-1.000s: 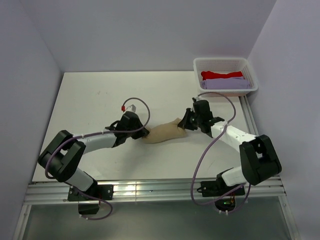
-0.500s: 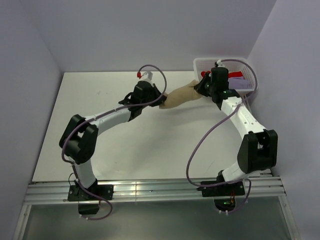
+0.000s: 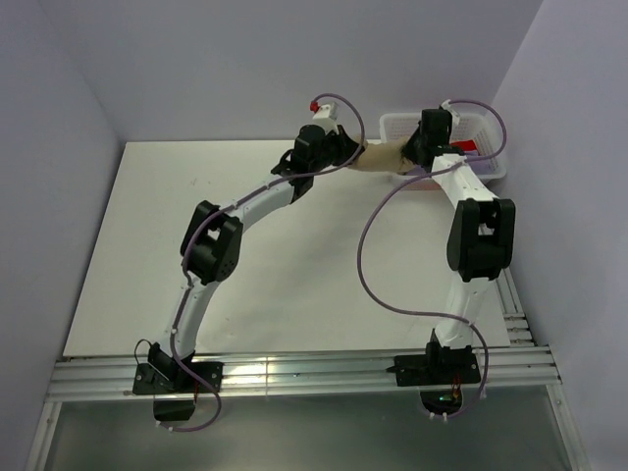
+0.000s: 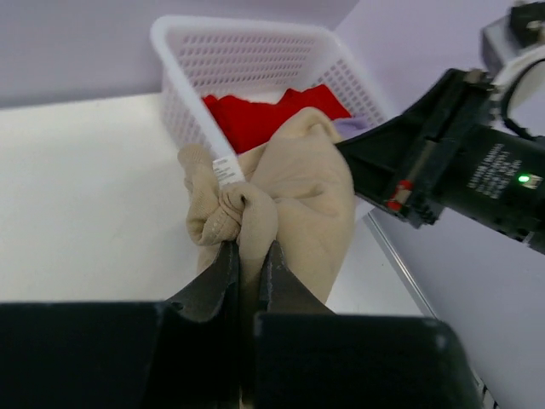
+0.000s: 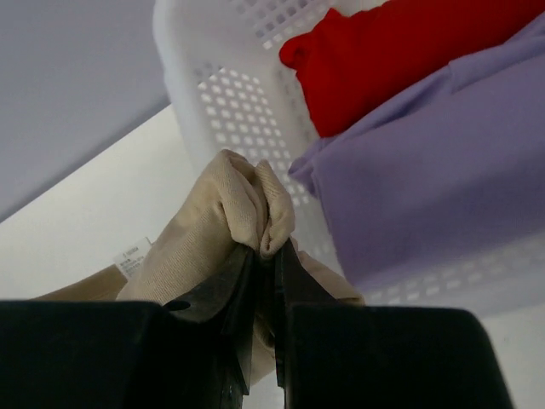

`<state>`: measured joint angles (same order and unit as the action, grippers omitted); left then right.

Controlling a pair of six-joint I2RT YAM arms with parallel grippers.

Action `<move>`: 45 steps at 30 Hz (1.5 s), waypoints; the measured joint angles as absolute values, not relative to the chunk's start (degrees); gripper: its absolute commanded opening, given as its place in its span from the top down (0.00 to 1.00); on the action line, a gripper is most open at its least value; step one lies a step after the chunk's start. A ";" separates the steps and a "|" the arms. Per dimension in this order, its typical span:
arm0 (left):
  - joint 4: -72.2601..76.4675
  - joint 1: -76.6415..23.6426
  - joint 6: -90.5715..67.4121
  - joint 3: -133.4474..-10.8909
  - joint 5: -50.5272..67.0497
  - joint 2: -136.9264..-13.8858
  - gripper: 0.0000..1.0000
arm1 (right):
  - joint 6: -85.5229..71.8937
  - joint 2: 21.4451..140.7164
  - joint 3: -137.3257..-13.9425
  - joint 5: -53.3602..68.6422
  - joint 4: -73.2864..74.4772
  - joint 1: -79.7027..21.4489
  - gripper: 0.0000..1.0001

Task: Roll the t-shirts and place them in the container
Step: Place the rolled tshirt into the container

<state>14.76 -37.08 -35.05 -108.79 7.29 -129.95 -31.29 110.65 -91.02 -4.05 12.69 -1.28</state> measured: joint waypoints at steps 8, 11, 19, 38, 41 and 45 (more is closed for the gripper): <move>14.28 -37.21 -33.15 -125.73 11.27 -141.84 1.00 | -31.73 119.98 -98.45 0.01 12.75 2.24 1.00; 14.26 -37.32 -32.58 -125.64 11.42 -142.10 1.00 | -31.86 122.52 -100.62 4.34 12.84 2.68 1.00; 17.12 -36.64 -32.82 -113.80 10.26 -137.25 1.00 | -33.50 121.89 -94.37 11.64 6.61 2.59 1.00; 13.17 -26.35 -34.13 -66.74 5.89 -89.17 1.00 | -38.35 104.47 -73.58 12.99 6.68 -26.30 1.00; 11.11 -25.93 -34.11 -63.72 4.97 -82.65 1.00 | -38.44 102.65 -74.30 13.37 8.86 -28.75 1.00; 10.59 -25.89 -35.20 -61.95 4.23 -80.05 1.00 | -36.73 102.26 -78.26 14.11 12.40 -26.37 1.00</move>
<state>10.59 -25.89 -35.20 -61.95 4.23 -80.05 -36.73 102.26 -78.26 14.11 12.40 -26.37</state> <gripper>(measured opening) 0.074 0.134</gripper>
